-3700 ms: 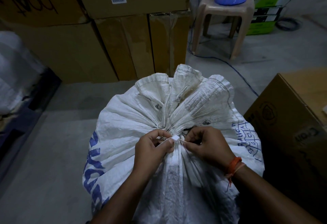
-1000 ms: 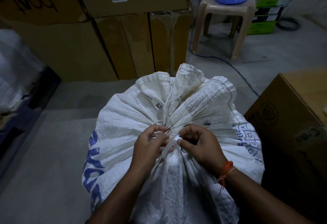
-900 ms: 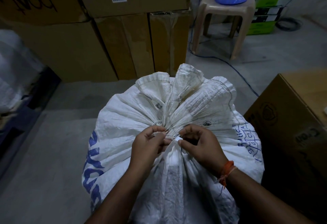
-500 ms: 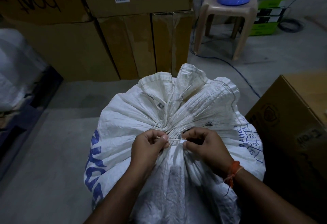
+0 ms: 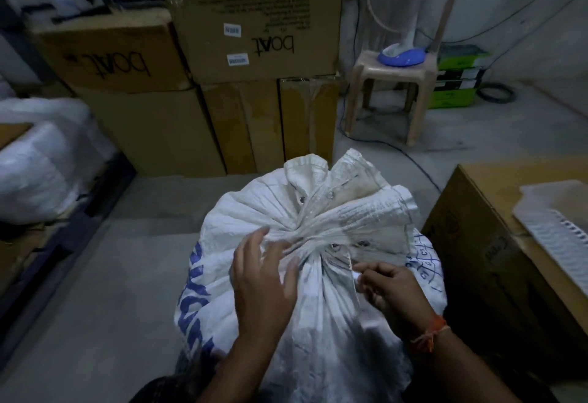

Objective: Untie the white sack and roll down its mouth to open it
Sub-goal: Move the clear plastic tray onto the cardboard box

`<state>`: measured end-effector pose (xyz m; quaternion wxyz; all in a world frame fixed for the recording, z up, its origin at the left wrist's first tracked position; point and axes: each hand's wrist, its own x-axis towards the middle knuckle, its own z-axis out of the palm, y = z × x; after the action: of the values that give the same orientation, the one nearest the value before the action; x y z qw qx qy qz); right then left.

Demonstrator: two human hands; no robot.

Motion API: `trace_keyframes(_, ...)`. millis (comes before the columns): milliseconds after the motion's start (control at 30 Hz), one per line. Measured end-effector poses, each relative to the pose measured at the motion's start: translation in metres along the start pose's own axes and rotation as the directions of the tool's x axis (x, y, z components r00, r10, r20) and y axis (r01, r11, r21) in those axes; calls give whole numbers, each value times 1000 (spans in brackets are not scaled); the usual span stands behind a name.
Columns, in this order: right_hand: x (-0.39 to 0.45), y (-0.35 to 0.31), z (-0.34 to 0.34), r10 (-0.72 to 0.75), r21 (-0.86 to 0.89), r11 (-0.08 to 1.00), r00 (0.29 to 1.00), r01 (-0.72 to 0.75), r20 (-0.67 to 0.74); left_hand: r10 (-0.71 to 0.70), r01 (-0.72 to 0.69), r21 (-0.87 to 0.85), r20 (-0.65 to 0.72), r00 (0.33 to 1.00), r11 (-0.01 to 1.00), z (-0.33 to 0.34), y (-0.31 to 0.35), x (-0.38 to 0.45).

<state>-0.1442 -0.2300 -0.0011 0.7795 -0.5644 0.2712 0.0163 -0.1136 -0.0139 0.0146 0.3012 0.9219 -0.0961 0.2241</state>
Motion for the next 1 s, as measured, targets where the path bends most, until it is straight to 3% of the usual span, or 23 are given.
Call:
trace_keyframes(100, -26, 3, -12, 28, 89, 996, 1000, -28, -3, 174, -158, -130, 122, 977, 979, 2, 17, -18)
trace_keyframes(267, -67, 7, -34, 36, 118, 992, 999, -34, -16, 244, -180, -214, 327, 913, 960, 24, 31, -38)
trace_keyframes(533, -99, 9, -73, -9, 59, 998, 998, 12, -58, 296, -319, -42, 500, 814, 947, 48, 39, 0)
trace_keyframes(733, -101, 15, -87, -58, -10, 998, 995, 58, -79, 266, -485, 103, 729, 631, 868, 59, 53, 24)
trace_keyframes(800, -101, 17, -91, -56, -35, 998, 995, 53, -87, 283, -529, 115, 739, 611, 841, 64, 58, 29)
trace_keyframes(867, -101, 16, -94, -56, -50, 997, 993, 51, -102, 304, -535, 121, 710, 636, 836, 63, 67, 32)
trace_keyframes(1000, -97, 10, -96, -110, -61, 993, 981, 102, -162, 427, -566, -5, 662, 616, 825, 53, 83, 38)
